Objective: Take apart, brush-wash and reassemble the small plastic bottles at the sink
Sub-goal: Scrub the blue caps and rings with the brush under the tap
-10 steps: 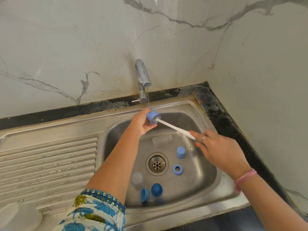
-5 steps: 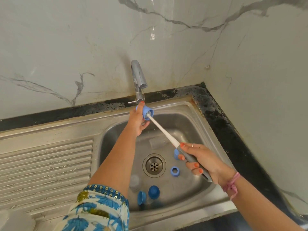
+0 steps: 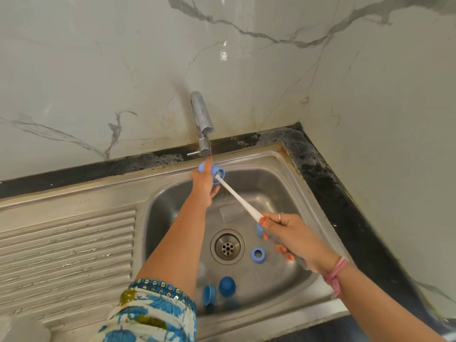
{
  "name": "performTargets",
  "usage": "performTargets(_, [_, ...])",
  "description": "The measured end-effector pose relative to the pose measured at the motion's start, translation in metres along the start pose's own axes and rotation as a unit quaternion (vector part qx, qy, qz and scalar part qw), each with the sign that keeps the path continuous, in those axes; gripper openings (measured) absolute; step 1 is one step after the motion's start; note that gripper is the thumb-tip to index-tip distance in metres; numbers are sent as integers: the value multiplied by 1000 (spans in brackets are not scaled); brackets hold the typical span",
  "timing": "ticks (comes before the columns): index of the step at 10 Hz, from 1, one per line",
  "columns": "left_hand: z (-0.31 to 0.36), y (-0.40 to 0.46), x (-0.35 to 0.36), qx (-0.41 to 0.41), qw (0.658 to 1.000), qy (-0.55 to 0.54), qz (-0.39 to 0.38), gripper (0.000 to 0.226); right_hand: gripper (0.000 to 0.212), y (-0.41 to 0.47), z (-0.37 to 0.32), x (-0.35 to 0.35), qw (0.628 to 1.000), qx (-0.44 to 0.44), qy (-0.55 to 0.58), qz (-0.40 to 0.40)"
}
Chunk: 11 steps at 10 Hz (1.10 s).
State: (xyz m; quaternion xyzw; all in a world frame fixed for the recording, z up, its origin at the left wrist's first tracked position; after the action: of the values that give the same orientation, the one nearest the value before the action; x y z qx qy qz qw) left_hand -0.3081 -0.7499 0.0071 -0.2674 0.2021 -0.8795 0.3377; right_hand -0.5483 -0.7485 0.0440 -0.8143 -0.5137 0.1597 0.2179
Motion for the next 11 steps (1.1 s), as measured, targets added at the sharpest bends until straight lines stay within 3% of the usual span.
performTargets(1, [7,3,-1,-16,1000,22,3,29,47,7,2,-10,816,27,-571,93])
performTargets(2, [13,0,1,-27,994,-103,-19,19,43,7,-1,-2,883,-15,-466,59])
performTargets(3, [6,0,-1,39,964,-256,-56,16,24,2,-6,5,980,19,179,-85])
performTargets(4, [-4,0,1,35,978,-198,-62,30,23,-1,-5,6,948,36,301,-93])
performTargets(5, [-6,5,-1,15,996,47,73,42,32,-1,-3,2,976,-2,-217,33])
performTargets(6, [5,8,2,19,996,68,63,34,49,5,4,-5,779,20,-617,108])
performTargets(7, [16,2,8,-20,999,-35,10,23,43,5,0,-2,888,-15,-454,78])
performTargets(8, [19,-1,10,-13,983,-180,-29,15,24,1,-3,-3,983,24,170,-72])
performTargets(9, [15,-4,13,22,967,-244,-65,13,27,-7,-13,-5,876,69,450,-158])
performTargets(10, [5,1,14,-1,995,-95,-29,24,33,-6,-11,-9,996,36,-87,-12])
performTargets(11, [-1,2,9,-23,997,51,47,31,53,-4,2,-15,740,22,-661,121])
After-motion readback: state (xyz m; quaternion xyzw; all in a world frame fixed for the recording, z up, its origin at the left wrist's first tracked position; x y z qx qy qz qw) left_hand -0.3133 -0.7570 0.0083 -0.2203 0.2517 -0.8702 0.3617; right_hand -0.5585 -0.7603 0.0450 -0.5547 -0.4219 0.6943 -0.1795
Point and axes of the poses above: each hand's wrist, its own y-axis towards the middle knuckle, its own x-axis out of the palm, z = x × y, the point moved 1 cm from there along y, towards the middle knuckle, and after that the axes turned 14 degrees about -z, right-handed, at the moved point
